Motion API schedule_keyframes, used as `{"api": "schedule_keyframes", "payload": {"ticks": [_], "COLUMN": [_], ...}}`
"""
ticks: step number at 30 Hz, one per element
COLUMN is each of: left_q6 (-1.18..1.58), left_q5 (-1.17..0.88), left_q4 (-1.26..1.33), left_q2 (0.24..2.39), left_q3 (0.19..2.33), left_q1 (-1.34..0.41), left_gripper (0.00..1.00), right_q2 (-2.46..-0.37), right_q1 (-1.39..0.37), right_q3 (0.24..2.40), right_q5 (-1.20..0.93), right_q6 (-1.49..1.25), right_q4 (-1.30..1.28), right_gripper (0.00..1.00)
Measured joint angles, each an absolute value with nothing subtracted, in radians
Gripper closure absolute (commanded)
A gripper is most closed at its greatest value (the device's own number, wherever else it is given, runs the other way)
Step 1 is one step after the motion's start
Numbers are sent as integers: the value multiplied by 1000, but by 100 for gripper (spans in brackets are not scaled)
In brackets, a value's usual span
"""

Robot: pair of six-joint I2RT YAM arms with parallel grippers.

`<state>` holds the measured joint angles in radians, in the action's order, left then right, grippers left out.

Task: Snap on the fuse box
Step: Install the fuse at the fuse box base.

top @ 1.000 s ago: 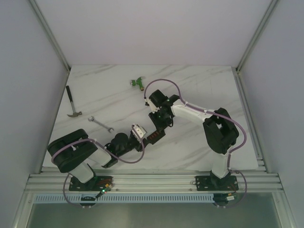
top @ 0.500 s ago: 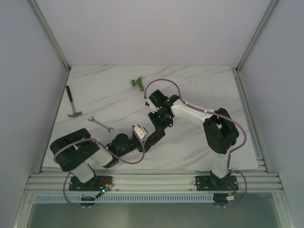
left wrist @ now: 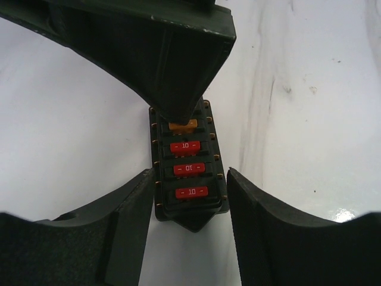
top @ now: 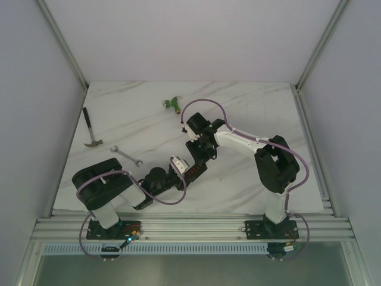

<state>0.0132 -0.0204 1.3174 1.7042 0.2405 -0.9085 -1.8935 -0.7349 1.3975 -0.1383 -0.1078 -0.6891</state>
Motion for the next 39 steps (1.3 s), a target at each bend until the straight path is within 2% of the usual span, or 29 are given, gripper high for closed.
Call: {"api": "schedule_keyframes", "payload": {"ticks": [7, 14, 21, 28, 32, 39], "left_q6": [6, 6, 2, -1, -2, -2], "left_q5": [-19, -17, -18, -17, -17, -18], "left_q4": [1317, 1327, 1324, 1321, 1316, 1315], "left_q2": [1726, 1747, 1749, 1749, 1749, 1749], "left_q3": [250, 263, 269, 270, 274, 275], "left_q1": [-910, -910, -910, -910, -910, -910], "left_gripper": [50, 58, 62, 63, 63, 64], "right_q2": [-1893, -1889, -1889, -1889, -1892, -1901], "right_q1": [-735, -735, -740, -743, -748, -757], "right_q3": [1398, 1398, 1411, 1417, 1427, 1467], "right_q5": [-137, -134, -126, -88, -76, -71], "right_q6": [-108, -108, -107, -106, -99, -88], "right_q4": [-690, -690, -700, -744, -758, -766], "right_gripper": [57, 69, 81, 81, 73, 73]}}
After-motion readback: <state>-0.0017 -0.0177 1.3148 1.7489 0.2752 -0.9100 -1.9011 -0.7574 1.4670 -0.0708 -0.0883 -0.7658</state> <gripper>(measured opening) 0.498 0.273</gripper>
